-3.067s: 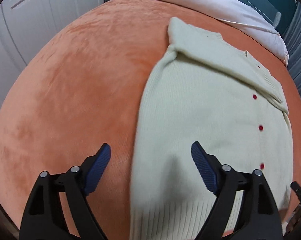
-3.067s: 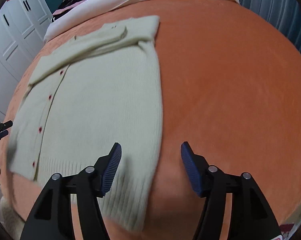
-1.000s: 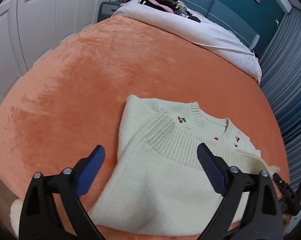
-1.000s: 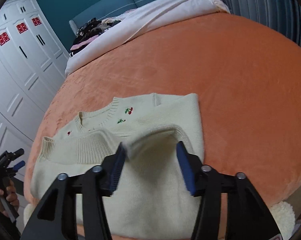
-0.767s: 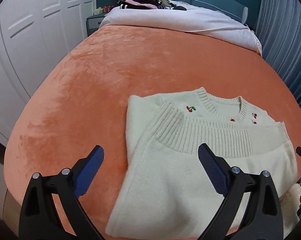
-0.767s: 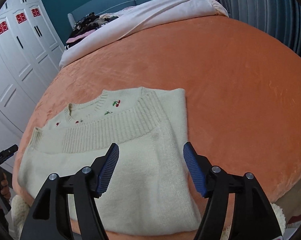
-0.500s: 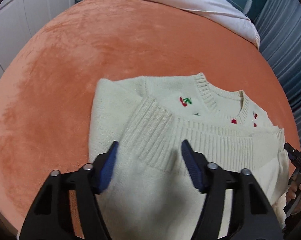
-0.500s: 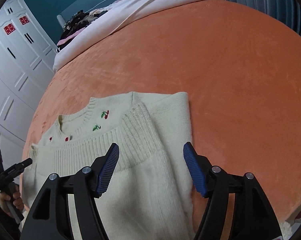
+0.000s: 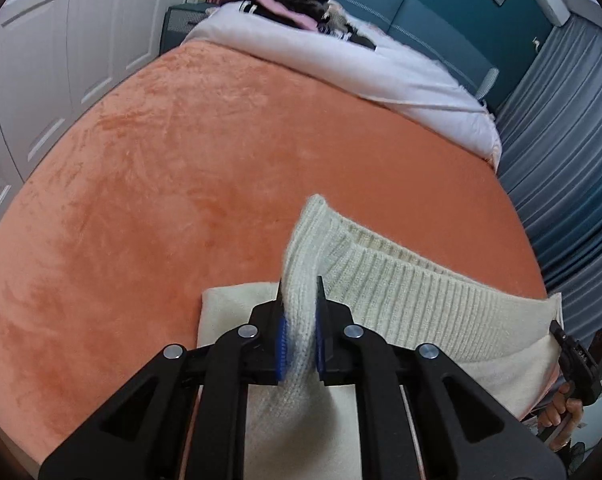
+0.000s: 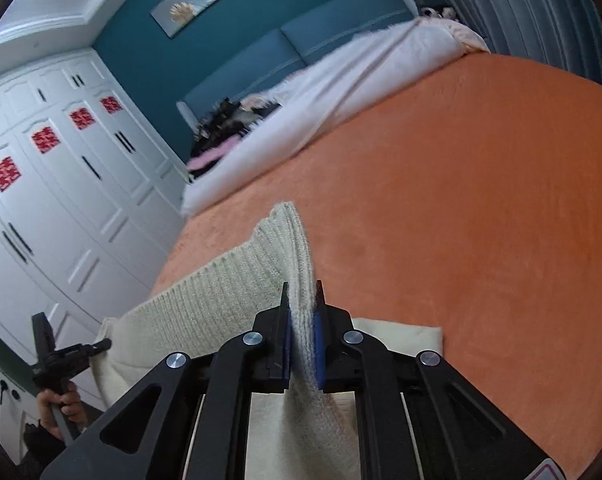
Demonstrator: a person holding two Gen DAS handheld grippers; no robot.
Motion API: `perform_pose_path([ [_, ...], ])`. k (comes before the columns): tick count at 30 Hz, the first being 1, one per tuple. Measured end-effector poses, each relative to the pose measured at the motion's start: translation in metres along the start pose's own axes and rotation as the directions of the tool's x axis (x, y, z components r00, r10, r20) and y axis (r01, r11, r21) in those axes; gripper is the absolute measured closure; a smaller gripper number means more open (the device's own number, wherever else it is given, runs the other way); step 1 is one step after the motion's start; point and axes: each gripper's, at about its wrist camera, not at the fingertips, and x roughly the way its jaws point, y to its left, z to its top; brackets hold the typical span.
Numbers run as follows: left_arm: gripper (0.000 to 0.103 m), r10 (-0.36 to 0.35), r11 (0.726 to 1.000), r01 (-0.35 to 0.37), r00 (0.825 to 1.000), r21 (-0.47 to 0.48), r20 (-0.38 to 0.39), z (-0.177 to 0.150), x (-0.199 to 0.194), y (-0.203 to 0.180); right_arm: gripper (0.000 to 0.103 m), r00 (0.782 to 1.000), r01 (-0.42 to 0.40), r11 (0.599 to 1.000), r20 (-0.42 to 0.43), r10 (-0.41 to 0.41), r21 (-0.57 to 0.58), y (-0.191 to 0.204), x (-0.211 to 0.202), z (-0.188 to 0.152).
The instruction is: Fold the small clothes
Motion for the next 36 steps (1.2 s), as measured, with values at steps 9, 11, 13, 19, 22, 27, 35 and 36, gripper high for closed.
perform_pose_path([
  [9,0.087,0.13,0.99,-0.135,0.986,-0.044,-0.103,-0.042,0.07,0.027,0.09,0.957,0.219,0.968,-0.221,-0.189,0.123,-0.053,0.083,-0.052],
  [11,0.082,0.211,0.978,-0.21,0.977,0.007,-0.029,-0.038,0.043,0.013,0.085,0.951,0.286,0.958,-0.131,-0.281,0.02,-0.025,0.06,-0.042],
  [13,0.061,0.242,0.969,-0.244,0.969,0.031,0.054,-0.038,0.018,-0.011,0.085,0.97,0.227,0.972,-0.074,-0.232,-0.061,0.009,0.047,-0.034],
  [19,0.056,0.078,0.989,-0.076,0.997,0.125,-0.014,-0.073,0.034,-0.095,0.094,0.937,-0.157,0.961,-0.342,0.072,-0.228,0.152,0.113,-0.11],
  [22,0.057,0.174,0.971,-0.161,0.983,0.176,-0.058,-0.085,0.059,-0.086,0.096,0.913,-0.149,0.942,-0.408,0.015,-0.3,0.166,0.143,-0.14],
  [27,0.082,0.191,0.977,-0.184,0.98,0.107,-0.062,-0.086,0.066,-0.002,0.103,0.94,0.052,0.982,-0.324,-0.11,-0.181,0.053,0.111,-0.104],
  [35,0.099,0.152,0.988,-0.152,0.988,-0.013,-0.043,-0.074,0.048,0.028,0.094,0.938,0.239,0.97,-0.25,-0.24,-0.036,-0.049,0.04,-0.064],
  [36,0.082,0.149,0.988,-0.149,0.989,-0.03,-0.005,-0.068,0.041,0.023,0.083,0.947,0.227,0.973,-0.224,-0.23,-0.041,-0.039,0.038,-0.06],
])
